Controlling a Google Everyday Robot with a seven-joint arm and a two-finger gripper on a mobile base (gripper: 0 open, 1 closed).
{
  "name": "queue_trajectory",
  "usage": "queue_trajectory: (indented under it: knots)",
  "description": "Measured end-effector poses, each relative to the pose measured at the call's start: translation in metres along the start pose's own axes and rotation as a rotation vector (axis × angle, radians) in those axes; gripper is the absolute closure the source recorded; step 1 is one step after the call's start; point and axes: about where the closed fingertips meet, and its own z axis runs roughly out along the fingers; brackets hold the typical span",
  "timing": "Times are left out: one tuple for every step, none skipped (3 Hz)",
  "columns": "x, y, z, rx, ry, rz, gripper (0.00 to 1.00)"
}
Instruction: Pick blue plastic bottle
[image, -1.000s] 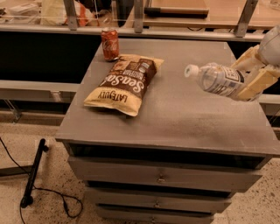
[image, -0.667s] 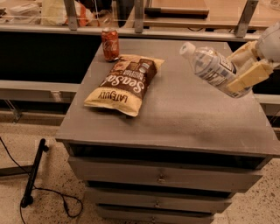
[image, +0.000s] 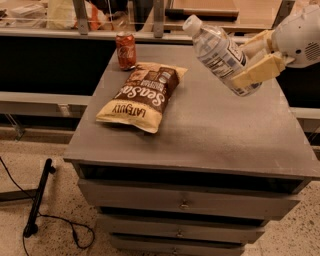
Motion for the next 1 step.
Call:
queue_trajectory:
  knots:
    - [0.0, 0.0, 0.0001, 0.0, 0.0, 0.0, 1.0]
